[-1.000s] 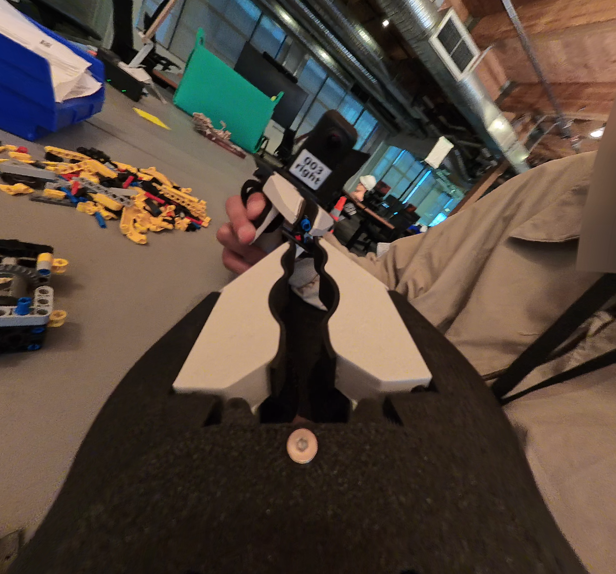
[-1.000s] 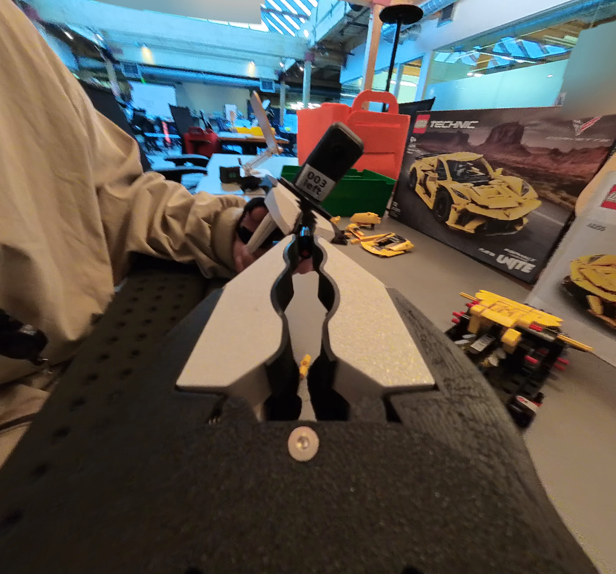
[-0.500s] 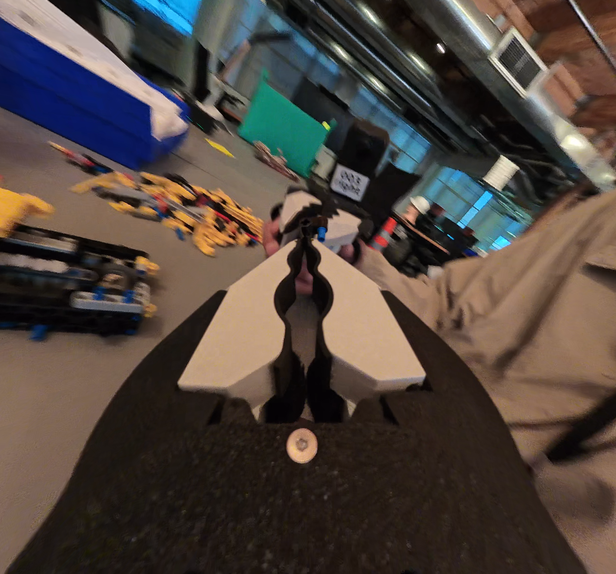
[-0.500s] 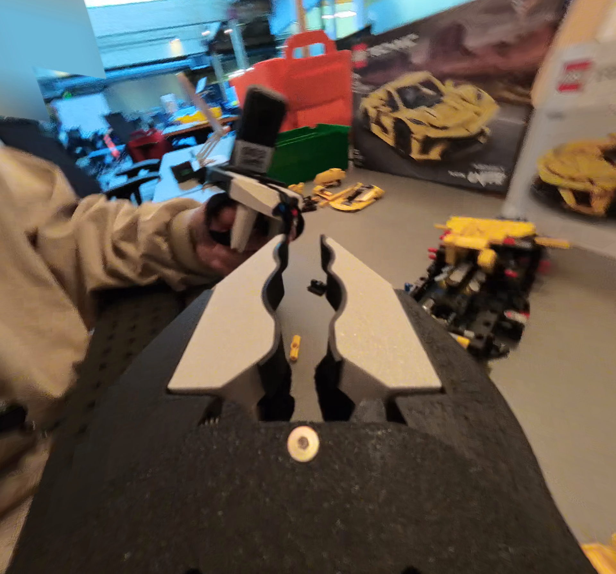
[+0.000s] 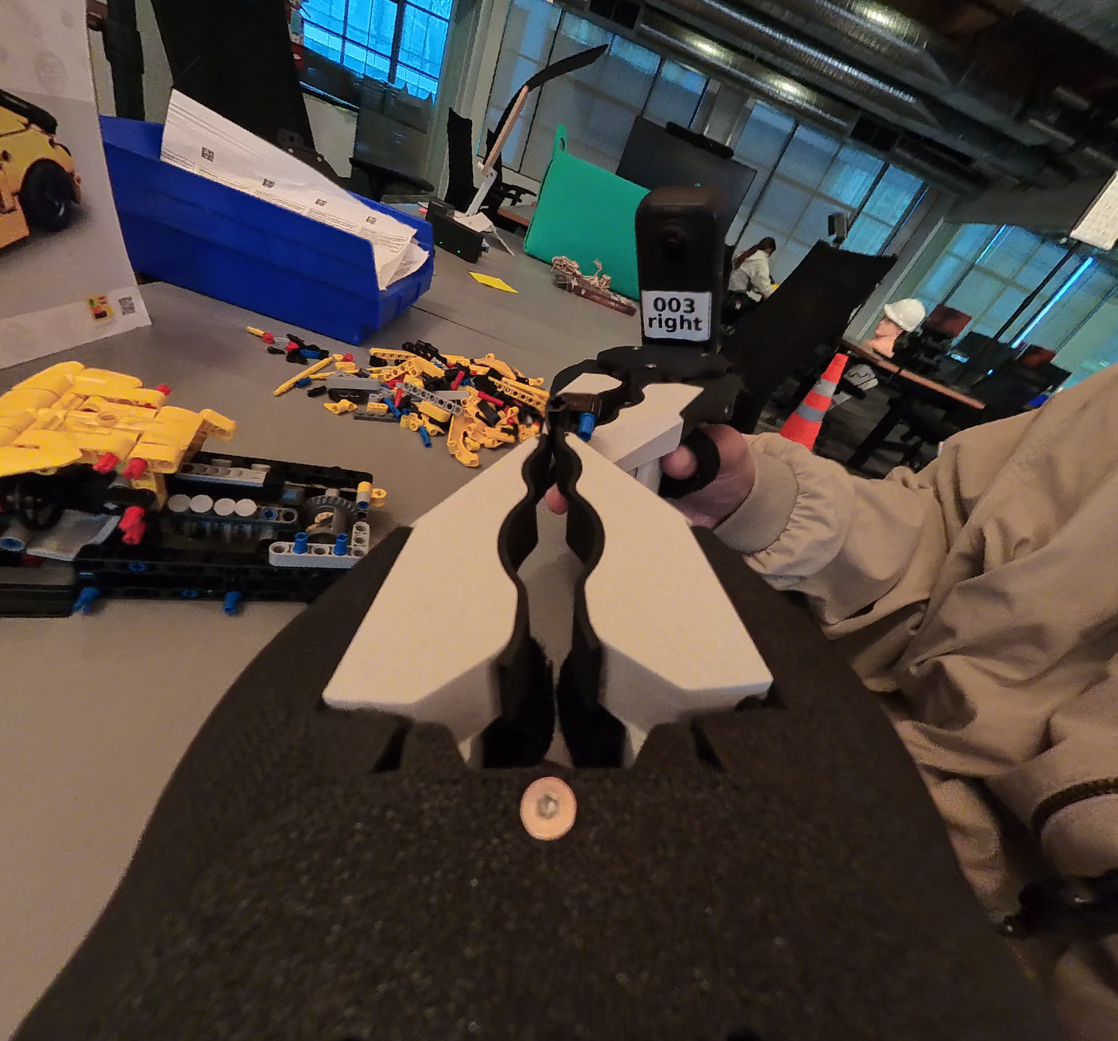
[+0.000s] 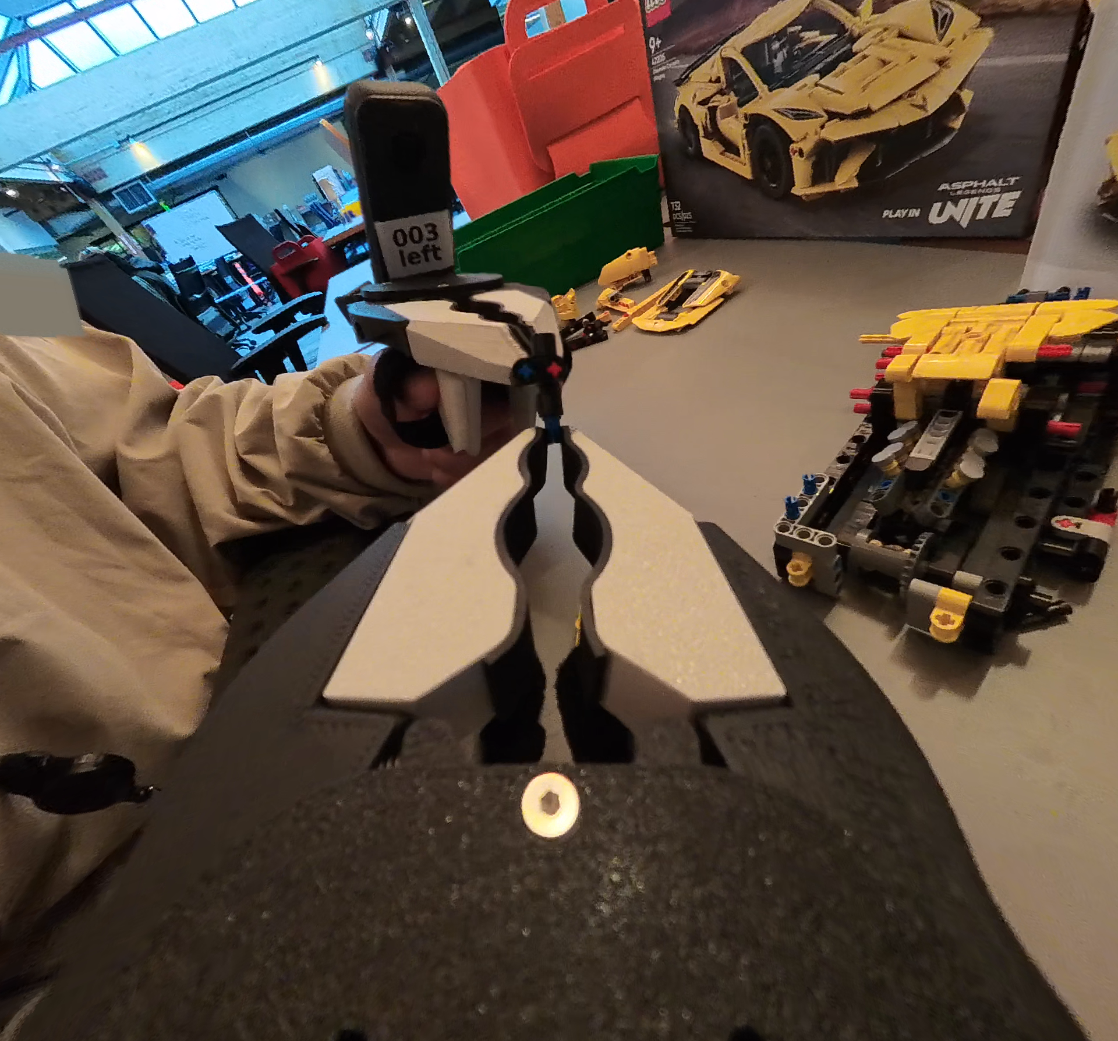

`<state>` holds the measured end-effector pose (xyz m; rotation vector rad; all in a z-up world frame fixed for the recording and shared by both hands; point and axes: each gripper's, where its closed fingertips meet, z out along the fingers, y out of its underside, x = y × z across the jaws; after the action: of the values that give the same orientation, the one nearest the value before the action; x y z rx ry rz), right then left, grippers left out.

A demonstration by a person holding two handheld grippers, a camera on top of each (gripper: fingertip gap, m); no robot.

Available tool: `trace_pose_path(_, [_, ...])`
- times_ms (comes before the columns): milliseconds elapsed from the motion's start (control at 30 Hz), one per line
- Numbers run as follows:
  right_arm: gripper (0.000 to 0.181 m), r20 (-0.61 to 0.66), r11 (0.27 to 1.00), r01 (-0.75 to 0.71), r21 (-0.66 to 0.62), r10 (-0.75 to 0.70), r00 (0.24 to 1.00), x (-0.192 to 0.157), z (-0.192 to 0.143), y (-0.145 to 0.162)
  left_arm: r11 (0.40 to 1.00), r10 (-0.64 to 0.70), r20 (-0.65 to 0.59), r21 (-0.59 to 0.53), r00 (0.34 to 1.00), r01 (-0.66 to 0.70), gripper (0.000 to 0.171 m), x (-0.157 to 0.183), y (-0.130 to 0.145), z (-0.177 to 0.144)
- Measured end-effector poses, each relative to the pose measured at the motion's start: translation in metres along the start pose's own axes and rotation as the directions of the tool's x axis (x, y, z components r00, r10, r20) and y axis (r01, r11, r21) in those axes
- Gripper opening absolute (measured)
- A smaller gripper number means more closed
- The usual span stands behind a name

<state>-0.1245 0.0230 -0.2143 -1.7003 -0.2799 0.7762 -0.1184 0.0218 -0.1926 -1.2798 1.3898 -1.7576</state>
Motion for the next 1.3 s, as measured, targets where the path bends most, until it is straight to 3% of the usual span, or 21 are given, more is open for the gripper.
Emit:
trace_pose_path(200, [0.003, 0.000, 0.999, 0.017, -0.032, -0.018, 1.000, 0.000, 0.001, 0.005, 0.996, 0.071, 0.037, -0.051, 0.997, -0.069, 0.001, -0.002, 0.006, -0.001])
trace_pose_path(333, [0.003, 0.009, 0.999, -0.033, -0.033, 0.034, 0.999, 0.002, 0.000, 0.005, 0.971, 0.240, 0.156, -0.054, 0.958, -0.234, 0.000, -0.003, 0.002, 0.003])
trace_pose_path(600, [0.003, 0.016, 0.969, -0.236, -0.071, 0.238, 0.971, 0.009, 0.005, 0.018, 0.987, 0.161, 0.215, -0.050, 0.963, -0.153, 0.000, -0.017, 0.008, 0.011])
trace_pose_path(733, [0.003, -0.048, 0.981, -0.178, -0.075, 0.175, 0.983, 0.023, -0.002, 0.017, 0.998, 0.024, 0.149, -0.053, 0.989, -0.016, 0.000, -0.023, 0.013, 0.018])
trace_pose_path(800, [0.003, -0.160, 0.983, 0.010, -0.181, -0.040, 0.986, 0.032, -0.006, 0.028, 0.983, -0.109, 0.052, -0.140, 0.993, 0.115, 0.002, -0.025, 0.027, 0.013])
trace_pose_path(867, [0.003, -0.213, 0.950, 0.169, -0.263, -0.228, 0.950, 0.038, -0.007, 0.033, 0.983, -0.064, 0.044, -0.167, 0.997, 0.070, 0.007, -0.027, 0.028, 0.001])
trace_pose_path(933, [0.003, -0.233, 0.926, 0.205, -0.318, -0.286, 0.929, 0.043, -0.007, 0.039, 0.981, 0.044, 0.045, -0.191, 0.998, -0.034, 0.019, -0.023, 0.026, -0.005])
trace_pose_path(1067, [0.003, -0.217, 0.915, 0.287, -0.283, -0.352, 0.910, 0.029, 0.001, 0.031, 0.953, 0.178, 0.073, -0.263, 0.981, -0.154, 0.041, -0.018, 0.037, 0.001])
trace_pose_path(1167, [0.003, -0.172, 0.905, 0.317, -0.284, -0.373, 0.912, 0.018, 0.006, 0.034, 0.965, 0.124, 0.034, -0.235, 0.992, -0.113, 0.038, -0.010, 0.037, 0.007])
trace_pose_path(1233, [0.003, -0.146, 0.918, 0.304, -0.253, -0.347, 0.926, 0.014, 0.005, 0.030, 0.975, 0.086, -0.029, -0.205, 0.996, -0.090, 0.018, -0.001, 0.035, 0.008])
trace_pose_path(1300, [0.003, -0.114, 0.927, 0.299, -0.224, -0.330, 0.937, 0.008, 0.005, 0.028, 0.979, 0.098, -0.046, -0.177, 0.994, -0.105, 0.016, 0.003, 0.031, 0.007])
